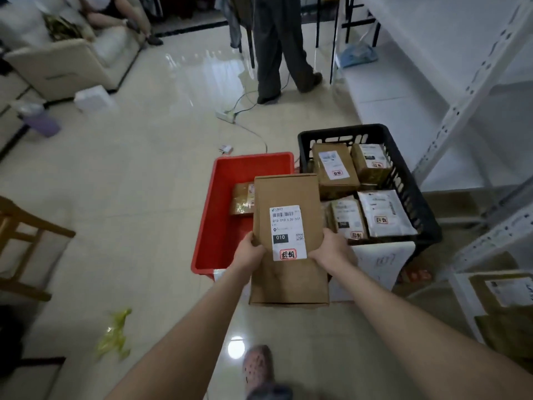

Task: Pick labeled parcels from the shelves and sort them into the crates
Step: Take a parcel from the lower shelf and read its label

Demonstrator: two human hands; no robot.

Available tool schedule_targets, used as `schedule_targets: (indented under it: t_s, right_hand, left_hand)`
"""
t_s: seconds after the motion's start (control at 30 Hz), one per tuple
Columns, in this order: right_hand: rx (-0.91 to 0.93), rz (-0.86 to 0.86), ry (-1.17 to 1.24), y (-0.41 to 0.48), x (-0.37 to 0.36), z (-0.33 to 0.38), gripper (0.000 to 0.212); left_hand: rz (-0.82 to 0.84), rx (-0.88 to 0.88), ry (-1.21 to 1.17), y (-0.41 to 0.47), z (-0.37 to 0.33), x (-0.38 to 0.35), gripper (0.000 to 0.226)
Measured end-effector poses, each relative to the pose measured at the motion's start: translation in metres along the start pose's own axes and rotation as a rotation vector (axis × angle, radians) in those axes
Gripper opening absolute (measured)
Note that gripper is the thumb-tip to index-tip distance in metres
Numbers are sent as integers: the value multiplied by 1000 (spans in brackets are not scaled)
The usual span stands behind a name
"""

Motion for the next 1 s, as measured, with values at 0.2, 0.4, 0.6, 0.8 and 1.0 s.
schedule_targets:
  t_s: [0.2, 0.4, 0.6, 0.8, 1.0]
  right_hand:
    - [-17, 81, -37, 78, -68, 85, 44]
    - [-114, 172, -26, 147, -163, 135, 61]
    - [-164, 249, 51, 193, -244, 152, 51]
    - [-192, 374, 130, 232, -316, 147, 59]
    - [-248, 392, 75, 235, -341, 109, 57]
  left_hand:
    - [-6, 27, 44, 118, -3, 50, 53]
    - [-2, 49, 241, 238, 15, 81, 61]
    - [-118, 56, 436, 315, 40, 84, 62]
    - [-187, 140, 521, 361, 86, 60, 70]
    - [-15, 238, 546, 375, 132, 26, 77]
Point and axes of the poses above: each hand's wrist, its own y-axis towards the middle knuckle, its own x-axis out of the back of the hand, z = x × y, the point moved 8 cm from there along y, towards the middle knuckle, and after that the axes turned 7 degrees about -z, right-handed, at the moved point
